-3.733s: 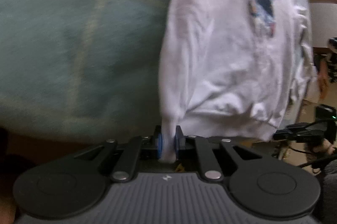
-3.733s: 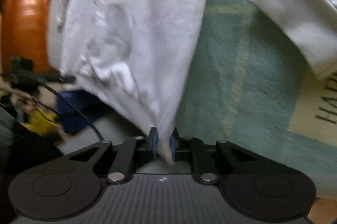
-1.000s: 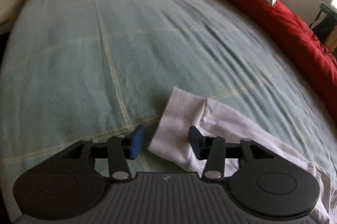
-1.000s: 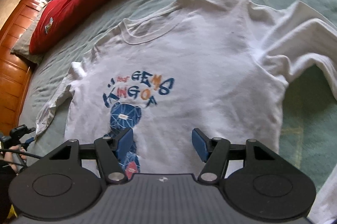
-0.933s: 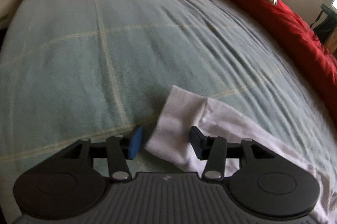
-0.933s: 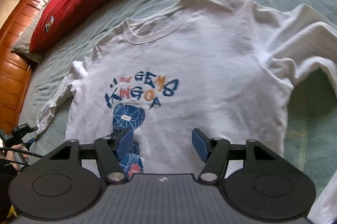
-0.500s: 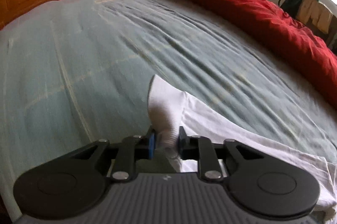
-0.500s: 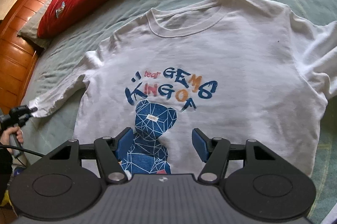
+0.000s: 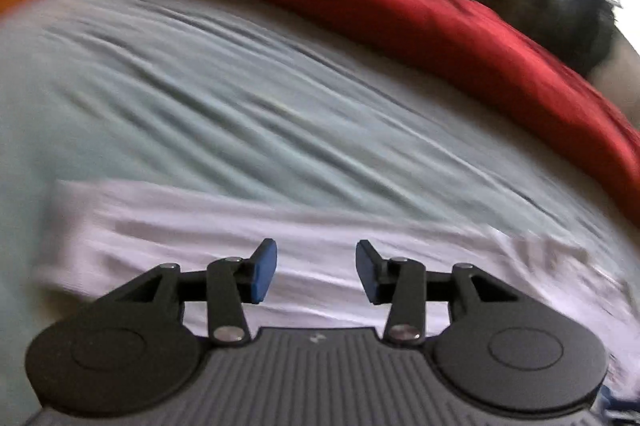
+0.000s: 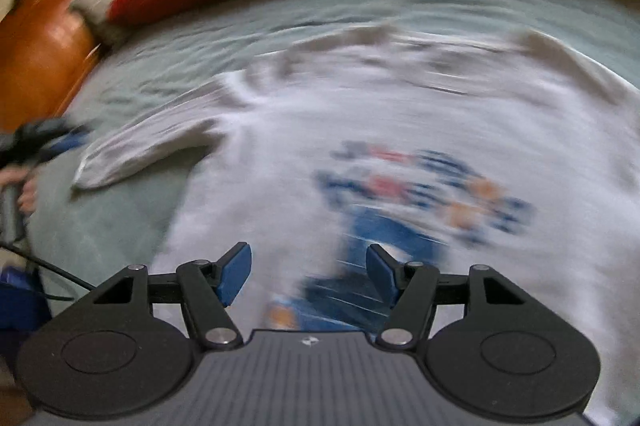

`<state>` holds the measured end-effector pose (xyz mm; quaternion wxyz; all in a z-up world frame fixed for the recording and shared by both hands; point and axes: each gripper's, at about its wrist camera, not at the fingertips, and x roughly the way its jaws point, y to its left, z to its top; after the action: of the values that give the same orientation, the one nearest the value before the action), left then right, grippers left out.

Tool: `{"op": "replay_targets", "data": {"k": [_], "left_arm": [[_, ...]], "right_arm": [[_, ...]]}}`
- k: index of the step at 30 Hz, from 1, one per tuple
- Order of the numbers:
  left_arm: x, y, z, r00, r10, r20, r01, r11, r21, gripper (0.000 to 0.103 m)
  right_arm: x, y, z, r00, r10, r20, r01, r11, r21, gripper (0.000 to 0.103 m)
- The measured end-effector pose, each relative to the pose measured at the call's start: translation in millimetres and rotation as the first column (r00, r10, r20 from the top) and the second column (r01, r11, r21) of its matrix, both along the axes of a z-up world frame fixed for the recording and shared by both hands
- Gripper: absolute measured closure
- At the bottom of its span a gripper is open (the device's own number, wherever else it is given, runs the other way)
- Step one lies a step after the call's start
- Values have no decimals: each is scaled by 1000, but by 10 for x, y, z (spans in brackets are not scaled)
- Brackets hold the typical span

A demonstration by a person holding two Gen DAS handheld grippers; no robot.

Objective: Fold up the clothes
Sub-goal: 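Release the sleeve and smooth the shirt body with both open grippers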

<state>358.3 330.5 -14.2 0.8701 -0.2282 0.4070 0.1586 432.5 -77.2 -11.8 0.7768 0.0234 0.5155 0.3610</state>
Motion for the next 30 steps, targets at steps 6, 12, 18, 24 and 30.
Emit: {"op": "replay_targets", "data": {"k": [6,12,18,24,30], "left_arm": [[246,-254,-358,984,-142,-107,154,981,114,57],[373,62,-365,990,-93,-109,109,983,150,57],[379,226,-226,995,-64,-78,71,993,92,59],[232,-21,-60,986,-156,-52,156,988,9,56],[138,-324,32,967,-250,-51,247,967,-57,56]], "right_arm": [[-153,942,-16,981,167,95,-171,985,36,35],[-89,1447,-218,984,168,52,-169,985,19,11],[-221,1560,-102,971,238,22,-239,969,63,10],[-475,1216,-28,988,153,-24,-153,988,5,10],[-654,1163,-101,978,173,-117,-167,984,54,1]]}}
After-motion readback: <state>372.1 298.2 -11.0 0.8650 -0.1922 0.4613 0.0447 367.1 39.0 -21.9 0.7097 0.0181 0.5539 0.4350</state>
